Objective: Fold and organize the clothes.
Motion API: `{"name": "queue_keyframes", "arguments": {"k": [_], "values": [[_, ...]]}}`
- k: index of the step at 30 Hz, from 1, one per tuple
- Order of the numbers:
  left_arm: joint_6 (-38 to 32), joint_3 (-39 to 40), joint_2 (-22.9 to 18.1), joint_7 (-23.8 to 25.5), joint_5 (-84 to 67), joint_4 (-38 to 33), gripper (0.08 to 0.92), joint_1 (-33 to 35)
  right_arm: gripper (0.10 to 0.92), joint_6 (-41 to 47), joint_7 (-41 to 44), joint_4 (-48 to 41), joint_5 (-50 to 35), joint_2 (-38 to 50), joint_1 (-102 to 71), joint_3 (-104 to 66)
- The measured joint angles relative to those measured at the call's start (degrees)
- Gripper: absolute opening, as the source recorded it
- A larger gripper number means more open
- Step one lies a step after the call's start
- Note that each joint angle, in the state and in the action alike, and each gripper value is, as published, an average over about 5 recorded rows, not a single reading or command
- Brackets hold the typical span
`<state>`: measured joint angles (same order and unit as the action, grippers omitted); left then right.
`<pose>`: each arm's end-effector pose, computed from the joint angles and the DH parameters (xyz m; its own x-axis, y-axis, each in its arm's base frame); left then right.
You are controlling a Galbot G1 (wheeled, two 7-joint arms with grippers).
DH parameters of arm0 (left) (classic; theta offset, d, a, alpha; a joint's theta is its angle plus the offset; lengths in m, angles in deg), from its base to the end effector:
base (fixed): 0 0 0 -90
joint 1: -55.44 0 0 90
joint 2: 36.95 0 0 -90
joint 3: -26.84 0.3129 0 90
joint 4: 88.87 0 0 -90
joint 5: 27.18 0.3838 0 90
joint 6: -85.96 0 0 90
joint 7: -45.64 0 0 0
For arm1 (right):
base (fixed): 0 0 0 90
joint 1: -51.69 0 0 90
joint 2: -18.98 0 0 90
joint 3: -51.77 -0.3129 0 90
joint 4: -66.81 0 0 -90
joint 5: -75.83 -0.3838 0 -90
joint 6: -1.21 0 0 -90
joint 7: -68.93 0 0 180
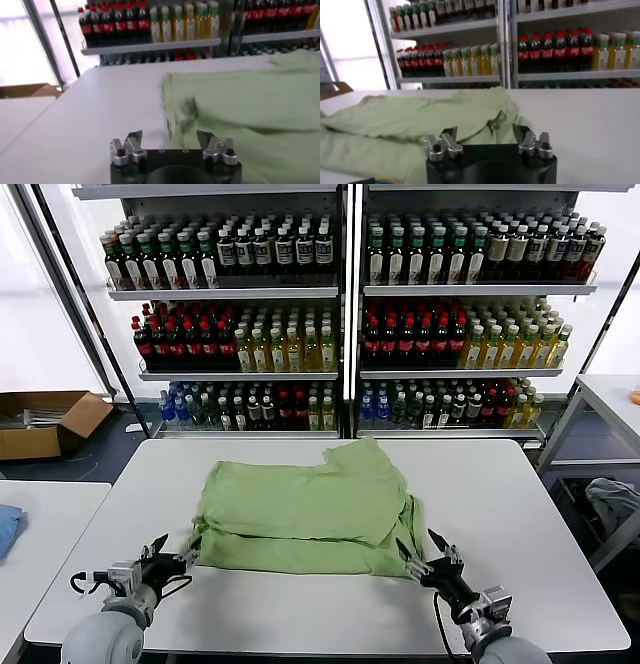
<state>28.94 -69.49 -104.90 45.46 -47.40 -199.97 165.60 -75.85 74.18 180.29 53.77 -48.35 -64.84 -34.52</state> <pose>0.2834 0.1022 -0.2608 -0.8552 0.0059 0.5183 0.0357 0.9982 0.0476 0.2444 -0.0406 -0.2968 -0.9009 -0.3006 0.3131 -0.2865 0.9537 0.0913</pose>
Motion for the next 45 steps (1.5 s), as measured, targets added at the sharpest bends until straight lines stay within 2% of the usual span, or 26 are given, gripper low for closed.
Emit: {"name": "queue_keyframes", "arguments": {"k": [2, 5, 21, 24, 29, 45], "values": [[0.03, 0.12, -0.20, 0.01, -0.46, 0.14, 0.809, 0.38, 0.744, 0.77, -0.84, 0.70, 0.07, -0.24, -0.71, 0.21], [0.05, 0.42, -0.43, 0.03, -1.27, 0.62, 0.764, 0.53, 0.659, 1.87, -2.16, 1.50, -0.03, -0.53, -1.40, 0.57], [-0.05, 0.75, 0.72, 1.53, -3.03, 1.23, 0.306, 1.03, 0.192, 6.97, -7.79, 3.67, -2.26, -1.26, -1.94, 1.18], [0.02, 0.55, 0.69, 1.51, -2.99, 0.75, 0.219, 1.61, 0.124, 7.55, -8.09, 4.37, -2.81, -0.67, -2.53, 0.82], [0.08, -0.27, 0.07, 1.49, -2.38, -0.92, 0.099, 3.50, 0.106, 8.19, -8.02, 6.15, -3.71, 0.47, -4.43, -0.34], [0.21, -5.35, -3.70, 2.15, 0.25, -13.45, 0.085, 17.91, 0.106, 6.21, -4.64, 15.09, -2.79, -0.09, -21.46, -7.54]]}}
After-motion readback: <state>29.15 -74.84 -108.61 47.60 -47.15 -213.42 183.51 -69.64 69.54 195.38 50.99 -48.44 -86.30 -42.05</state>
